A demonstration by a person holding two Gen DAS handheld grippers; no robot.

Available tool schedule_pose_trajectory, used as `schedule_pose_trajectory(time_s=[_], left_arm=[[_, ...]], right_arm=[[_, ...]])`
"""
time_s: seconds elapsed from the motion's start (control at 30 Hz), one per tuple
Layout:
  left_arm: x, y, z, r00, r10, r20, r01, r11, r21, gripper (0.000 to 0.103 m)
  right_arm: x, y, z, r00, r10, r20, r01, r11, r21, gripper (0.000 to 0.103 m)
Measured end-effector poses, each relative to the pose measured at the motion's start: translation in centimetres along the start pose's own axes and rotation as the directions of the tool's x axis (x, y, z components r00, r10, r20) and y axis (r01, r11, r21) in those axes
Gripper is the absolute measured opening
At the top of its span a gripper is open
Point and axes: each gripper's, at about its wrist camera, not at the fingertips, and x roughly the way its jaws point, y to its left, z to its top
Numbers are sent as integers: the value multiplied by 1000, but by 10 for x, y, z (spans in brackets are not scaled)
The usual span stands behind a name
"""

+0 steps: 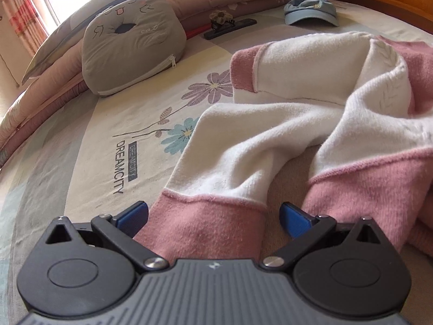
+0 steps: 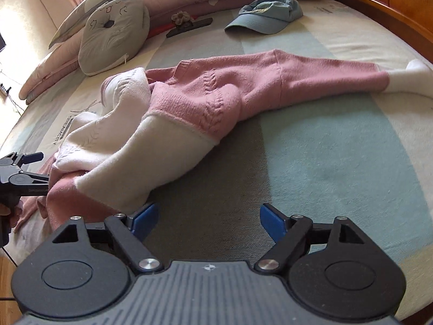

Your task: Fold clothes

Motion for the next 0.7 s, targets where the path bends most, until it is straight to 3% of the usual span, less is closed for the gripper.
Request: schedule_pose_trajectory(time_s=[0.17,0.33,0.53,0.7], left_arm=[[16,9,16,998,58,-4,-58,998,-13,103],[27,40,21,993,117,-21,-119,986,-114,103],[45,82,25,976,205,-71,-216,950,-225,103],[57,112,30,952,290,-100,-306,922,-237,103]], right_arm=[[2,5,-1,1000,14,12,-15,999,37,86],[-2,2,0,1000,-4,31,2,999,47,88],[-6,-13,0,998,-27,48,22,994,103,88],[-3,-20,0,998,-42,42,37,991,127,89]])
